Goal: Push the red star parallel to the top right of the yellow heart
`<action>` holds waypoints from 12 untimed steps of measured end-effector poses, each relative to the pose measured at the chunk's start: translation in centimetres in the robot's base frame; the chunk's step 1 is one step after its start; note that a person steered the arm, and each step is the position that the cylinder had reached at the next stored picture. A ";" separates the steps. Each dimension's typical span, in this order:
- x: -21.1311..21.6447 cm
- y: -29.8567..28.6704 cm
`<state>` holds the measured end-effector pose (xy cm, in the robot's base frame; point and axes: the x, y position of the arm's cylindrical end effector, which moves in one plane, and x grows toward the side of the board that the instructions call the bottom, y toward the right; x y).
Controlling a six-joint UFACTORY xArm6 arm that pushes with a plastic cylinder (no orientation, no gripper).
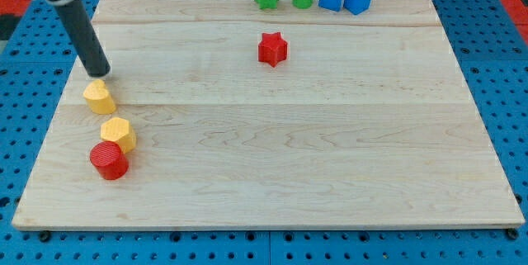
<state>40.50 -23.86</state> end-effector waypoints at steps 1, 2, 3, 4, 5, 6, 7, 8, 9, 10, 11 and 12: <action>2.8 5.1; 2.3 7.8; -1.0 16.0; -0.6 23.9; -4.2 32.7; -10.6 30.7; -7.5 19.1; -2.5 15.0; -7.7 15.4; -8.6 21.0; -5.2 23.6; -1.5 17.9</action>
<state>38.99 -6.00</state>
